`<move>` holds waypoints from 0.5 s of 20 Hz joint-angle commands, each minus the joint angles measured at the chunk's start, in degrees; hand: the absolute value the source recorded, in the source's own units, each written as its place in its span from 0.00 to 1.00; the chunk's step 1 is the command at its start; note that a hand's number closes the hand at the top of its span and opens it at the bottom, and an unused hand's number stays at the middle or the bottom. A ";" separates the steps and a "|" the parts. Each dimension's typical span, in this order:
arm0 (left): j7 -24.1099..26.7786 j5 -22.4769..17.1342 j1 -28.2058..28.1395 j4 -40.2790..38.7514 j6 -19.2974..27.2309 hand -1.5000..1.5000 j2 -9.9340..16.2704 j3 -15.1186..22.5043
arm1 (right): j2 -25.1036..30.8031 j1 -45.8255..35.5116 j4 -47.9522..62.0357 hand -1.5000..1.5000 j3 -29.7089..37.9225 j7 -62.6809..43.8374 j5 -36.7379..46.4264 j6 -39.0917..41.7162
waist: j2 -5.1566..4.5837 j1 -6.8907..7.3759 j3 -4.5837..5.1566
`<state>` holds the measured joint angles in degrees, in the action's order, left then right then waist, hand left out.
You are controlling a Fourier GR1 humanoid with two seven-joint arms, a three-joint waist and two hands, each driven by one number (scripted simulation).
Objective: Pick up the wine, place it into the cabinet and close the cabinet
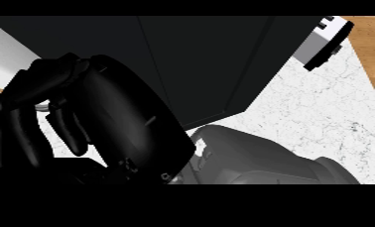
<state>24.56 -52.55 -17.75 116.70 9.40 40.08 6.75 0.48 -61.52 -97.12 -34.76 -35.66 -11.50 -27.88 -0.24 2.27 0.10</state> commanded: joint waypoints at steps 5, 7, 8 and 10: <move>-0.44 1.73 -0.52 -0.29 -0.47 0.00 -1.80 -1.40 | -0.28 -9.72 21.12 1.00 10.46 8.44 1.02 7.53 | 0.01 -0.59 -0.05; -2.09 2.21 1.49 -0.96 0.16 0.00 -2.59 -1.26 | -0.47 -8.19 23.04 1.00 9.48 10.74 -0.07 7.14 | 0.09 -1.06 -0.07; -2.13 1.65 -1.78 1.65 -0.12 0.00 -1.28 -3.32 | -0.15 -8.12 24.90 1.00 12.85 11.75 -0.12 8.68 | 0.12 -0.63 -0.09; -2.40 3.75 1.77 -1.03 0.23 0.00 -4.13 -0.05 | -0.48 -7.94 28.23 1.00 11.63 13.92 -0.57 10.23 | 0.06 -1.26 -0.08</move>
<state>23.22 -50.21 -16.91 115.64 9.12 37.58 5.75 0.05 -69.03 -75.20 -25.21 -24.95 -11.44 -20.39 -0.12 1.39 0.06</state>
